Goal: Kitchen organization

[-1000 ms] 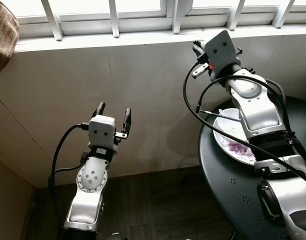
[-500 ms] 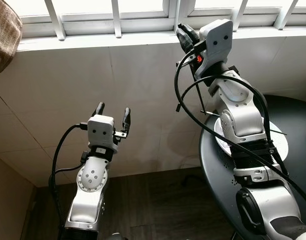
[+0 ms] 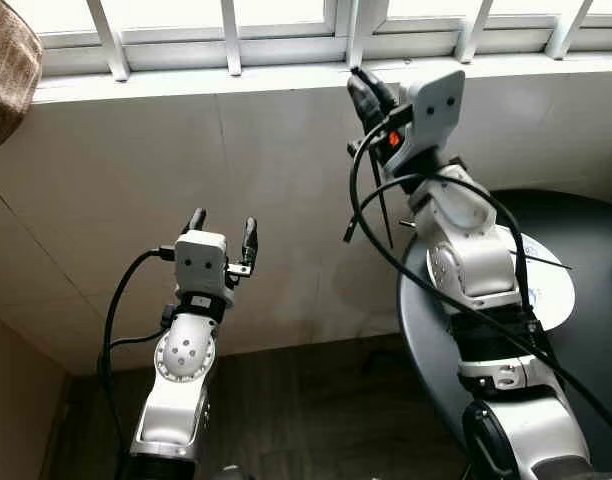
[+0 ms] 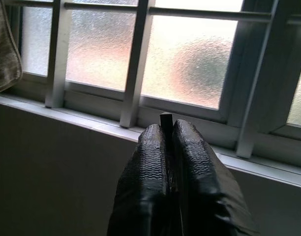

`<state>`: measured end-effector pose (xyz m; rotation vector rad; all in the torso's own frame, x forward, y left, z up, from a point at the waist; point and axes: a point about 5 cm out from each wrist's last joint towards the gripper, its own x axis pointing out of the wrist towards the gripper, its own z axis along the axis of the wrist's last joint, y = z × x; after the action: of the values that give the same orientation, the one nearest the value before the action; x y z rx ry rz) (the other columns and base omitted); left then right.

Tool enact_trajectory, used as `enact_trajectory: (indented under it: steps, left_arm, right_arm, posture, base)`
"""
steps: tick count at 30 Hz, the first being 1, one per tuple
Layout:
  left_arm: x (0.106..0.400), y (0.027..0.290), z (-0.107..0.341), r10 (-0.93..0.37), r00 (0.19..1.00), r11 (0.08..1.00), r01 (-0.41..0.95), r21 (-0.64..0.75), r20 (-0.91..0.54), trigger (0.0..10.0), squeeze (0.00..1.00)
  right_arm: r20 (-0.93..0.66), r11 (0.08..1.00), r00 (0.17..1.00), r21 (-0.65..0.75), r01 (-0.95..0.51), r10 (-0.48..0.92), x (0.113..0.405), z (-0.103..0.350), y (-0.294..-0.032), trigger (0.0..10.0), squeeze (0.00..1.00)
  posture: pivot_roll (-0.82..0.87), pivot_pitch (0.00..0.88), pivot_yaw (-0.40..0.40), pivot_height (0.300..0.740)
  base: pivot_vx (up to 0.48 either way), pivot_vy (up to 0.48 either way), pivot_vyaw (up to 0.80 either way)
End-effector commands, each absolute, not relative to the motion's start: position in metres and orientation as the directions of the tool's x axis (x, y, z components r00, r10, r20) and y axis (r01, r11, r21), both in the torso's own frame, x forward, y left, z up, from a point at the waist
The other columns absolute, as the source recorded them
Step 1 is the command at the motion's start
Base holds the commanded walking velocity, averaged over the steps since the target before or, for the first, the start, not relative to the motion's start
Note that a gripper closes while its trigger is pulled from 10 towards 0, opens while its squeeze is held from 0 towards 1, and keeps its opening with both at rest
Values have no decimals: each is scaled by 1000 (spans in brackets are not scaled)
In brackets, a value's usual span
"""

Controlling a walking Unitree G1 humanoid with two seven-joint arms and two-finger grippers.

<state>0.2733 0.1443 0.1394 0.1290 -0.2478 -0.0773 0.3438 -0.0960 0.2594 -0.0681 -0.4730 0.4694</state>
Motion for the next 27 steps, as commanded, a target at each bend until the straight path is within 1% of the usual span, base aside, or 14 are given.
enact_trajectory:
  steps: [1, 16, 27]
  left_arm:
    - [274, 148, 136, -81, 974, 988, 50, 145, 213, 10000, 0]
    - [275, 149, 136, -87, 974, 985, 53, 164, 208, 10000, 0]
    - [276, 149, 136, -91, 975, 984, 58, 166, 201, 10000, 0]
  right_arm:
    - [453, 882, 758, -191, -432, 469, 338, 266, -91, 0, 0]
    - [446, 881, 764, -165, -443, 467, 334, 257, -87, 0, 0]
    - [432, 892, 786, -130, -432, 443, 332, 248, -91, 0, 0]
  posture:
    - [41, 0, -49, 740]
    - [46, 2, -45, 740]
    - [41, 4, -43, 740]
  base:
    - [0, 0, 800]
    - [0, 0, 800]
    - [0, 0, 800]
